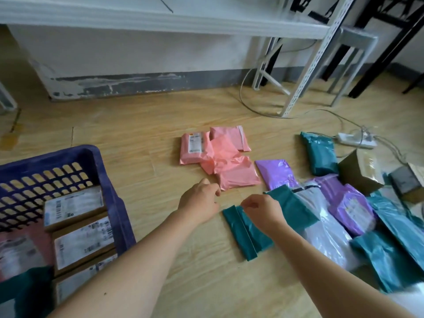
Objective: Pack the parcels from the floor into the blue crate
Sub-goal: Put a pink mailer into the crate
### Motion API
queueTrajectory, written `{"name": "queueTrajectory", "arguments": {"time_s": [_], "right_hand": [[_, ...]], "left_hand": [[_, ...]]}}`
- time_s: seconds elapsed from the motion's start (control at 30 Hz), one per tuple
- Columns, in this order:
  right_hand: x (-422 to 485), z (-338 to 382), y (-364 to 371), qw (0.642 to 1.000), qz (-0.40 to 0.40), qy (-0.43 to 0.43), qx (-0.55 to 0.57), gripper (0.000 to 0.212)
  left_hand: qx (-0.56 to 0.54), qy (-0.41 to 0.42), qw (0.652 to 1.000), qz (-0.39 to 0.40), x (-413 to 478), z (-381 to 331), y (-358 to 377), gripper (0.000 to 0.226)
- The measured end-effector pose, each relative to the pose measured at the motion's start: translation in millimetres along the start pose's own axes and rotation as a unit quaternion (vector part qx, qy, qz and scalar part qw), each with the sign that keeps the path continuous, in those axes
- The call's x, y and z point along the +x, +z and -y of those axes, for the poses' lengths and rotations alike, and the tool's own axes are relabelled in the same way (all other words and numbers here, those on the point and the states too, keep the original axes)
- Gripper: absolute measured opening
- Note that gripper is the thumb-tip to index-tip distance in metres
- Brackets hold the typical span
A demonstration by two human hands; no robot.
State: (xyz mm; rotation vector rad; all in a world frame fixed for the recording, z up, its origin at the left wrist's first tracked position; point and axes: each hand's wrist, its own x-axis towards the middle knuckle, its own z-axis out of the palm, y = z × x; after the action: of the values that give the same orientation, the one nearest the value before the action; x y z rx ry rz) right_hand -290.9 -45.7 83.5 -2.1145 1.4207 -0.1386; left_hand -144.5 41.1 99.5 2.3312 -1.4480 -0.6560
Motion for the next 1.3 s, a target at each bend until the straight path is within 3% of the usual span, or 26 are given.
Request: {"name": "queueTrajectory", "arguments": {"time_s": [0.27, 0.5, 0.7, 0.87, 1.0, 1.07, 1.17, 1.3], "right_hand": [[15.9, -55.9, 12.4, 0.995, 0.033, 0.084, -0.034, 0.029], [26.6, -107.2, 38.7, 0.962, 0.135, 0.237, 0.017, 0.048], [39.3, -130.1, 59.1, 0.899, 0.076, 0.362, 0.236, 0.049], [48.2, -137.6, 68.7, 0.83, 0.002, 0.417, 0.37, 0.007], [56.7, -136.8, 69.9, 0.789, -0.044, 0.431, 0.436, 0.015], [57.6, -133.9, 69.6, 0.791, -0.086, 0.436, 0.42, 0.014], [53.3, -121.7, 62.6, 0.836, -0.143, 0.421, 0.321, 0.003], [50.9, -90.3, 40.3, 0.876, -0.172, 0.361, 0.27, 0.019]], "left_hand": [[0.023, 0.009, 0.998, 0.066, 21.5, -4.2, 46.7, 0.033], [0.02, 0.008, 0.994, 0.106, 41.7, -5.0, 73.3, 0.039], [0.018, 0.001, 0.991, 0.135, 52.1, 1.7, 93.0, 0.042], [0.024, -0.015, 0.987, 0.16, 55.4, 13.4, 98.3, 0.04], [0.025, -0.024, 0.987, 0.158, 58.2, 22.5, 96.3, 0.038], [0.02, -0.03, 0.987, 0.156, 58.5, 25.7, 94.2, 0.038], [0.015, -0.031, 0.988, 0.151, 55.6, 29.9, 89.8, 0.039], [-0.002, -0.028, 0.989, 0.145, 52.4, 33.5, 77.6, 0.059]]}}
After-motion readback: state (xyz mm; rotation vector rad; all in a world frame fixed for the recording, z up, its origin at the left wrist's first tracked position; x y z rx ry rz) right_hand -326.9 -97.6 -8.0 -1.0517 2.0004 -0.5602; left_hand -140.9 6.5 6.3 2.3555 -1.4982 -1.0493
